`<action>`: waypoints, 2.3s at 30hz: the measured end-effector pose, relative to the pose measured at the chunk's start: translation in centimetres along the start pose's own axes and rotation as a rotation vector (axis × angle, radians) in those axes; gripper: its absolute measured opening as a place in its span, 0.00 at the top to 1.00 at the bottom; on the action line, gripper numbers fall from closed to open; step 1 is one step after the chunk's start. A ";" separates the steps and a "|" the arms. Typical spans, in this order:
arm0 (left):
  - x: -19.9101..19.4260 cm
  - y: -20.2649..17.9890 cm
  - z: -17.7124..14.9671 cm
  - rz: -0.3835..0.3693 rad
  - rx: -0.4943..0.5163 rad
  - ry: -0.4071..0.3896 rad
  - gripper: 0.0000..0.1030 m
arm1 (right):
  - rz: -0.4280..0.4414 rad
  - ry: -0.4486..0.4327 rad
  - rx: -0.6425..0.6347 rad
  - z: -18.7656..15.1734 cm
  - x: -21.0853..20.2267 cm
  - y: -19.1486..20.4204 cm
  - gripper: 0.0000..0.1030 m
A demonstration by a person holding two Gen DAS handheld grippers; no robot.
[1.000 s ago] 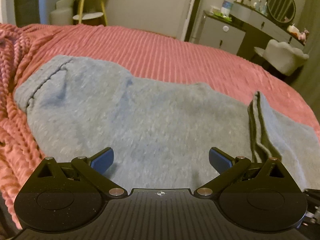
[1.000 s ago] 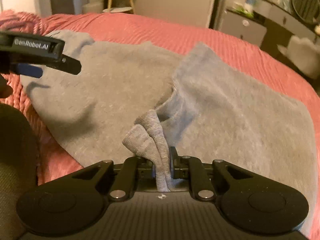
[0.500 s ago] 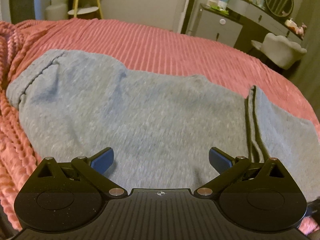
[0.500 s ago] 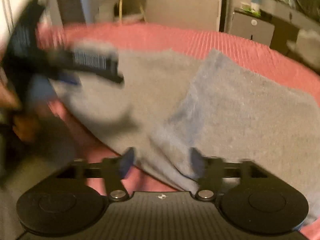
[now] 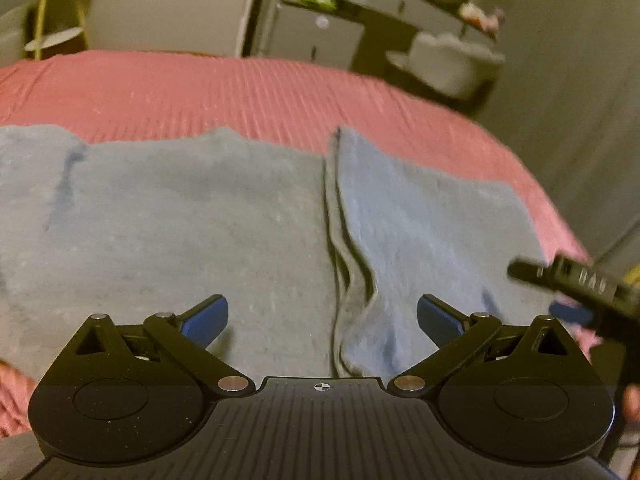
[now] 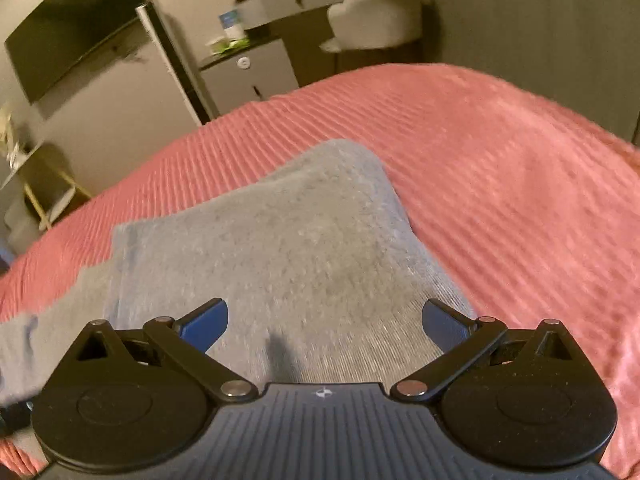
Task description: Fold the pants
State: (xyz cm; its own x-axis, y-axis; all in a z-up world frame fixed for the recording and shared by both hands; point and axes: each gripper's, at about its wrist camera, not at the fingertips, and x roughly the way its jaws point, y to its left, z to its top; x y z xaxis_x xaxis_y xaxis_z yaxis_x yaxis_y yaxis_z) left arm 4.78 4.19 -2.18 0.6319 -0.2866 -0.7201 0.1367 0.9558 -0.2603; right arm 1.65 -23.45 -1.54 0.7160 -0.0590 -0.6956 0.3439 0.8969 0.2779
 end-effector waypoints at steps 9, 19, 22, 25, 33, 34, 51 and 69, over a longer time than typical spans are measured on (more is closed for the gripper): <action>1.6 1.0 -0.6 -0.133 -0.053 0.137 0.84 | -0.010 0.011 -0.027 -0.1 0.9 0.8 0.00; 0.7 2.1 -0.7 0.033 -0.058 0.153 0.95 | 0.063 0.007 0.075 0.0 0.3 -0.8 0.00; -0.5 2.7 0.1 0.008 -0.090 0.104 0.92 | 0.086 -0.030 0.109 0.1 -0.6 -1.3 0.00; -2.3 1.2 1.6 -0.039 -0.032 -0.024 0.56 | 0.158 -0.129 0.170 -0.1 -2.3 -2.4 0.00; 2.1 -2.9 1.9 -0.175 0.099 -0.027 0.15 | 0.222 0.008 0.366 0.1 0.7 -4.9 0.00; 3.5 -3.0 1.4 -0.101 0.125 0.022 0.18 | 0.221 0.007 0.368 0.1 0.8 -4.8 0.00; 4.8 1.3 1.6 0.060 -0.015 0.067 0.13 | 0.159 0.029 0.254 0.0 0.9 -3.3 0.00; -4.8 16.6 0.4 0.101 -0.466 -0.162 0.03 | 0.088 0.067 0.110 -0.2 1.5 -1.2 0.00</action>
State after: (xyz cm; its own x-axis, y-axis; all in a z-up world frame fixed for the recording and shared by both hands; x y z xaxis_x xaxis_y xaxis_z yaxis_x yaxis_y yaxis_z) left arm 4.34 21.47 -2.79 0.7395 -0.1451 -0.6574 -0.2632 0.8365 -0.4807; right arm 2.20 -24.56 -3.00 0.7052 0.0503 -0.7072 0.3488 0.8438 0.4078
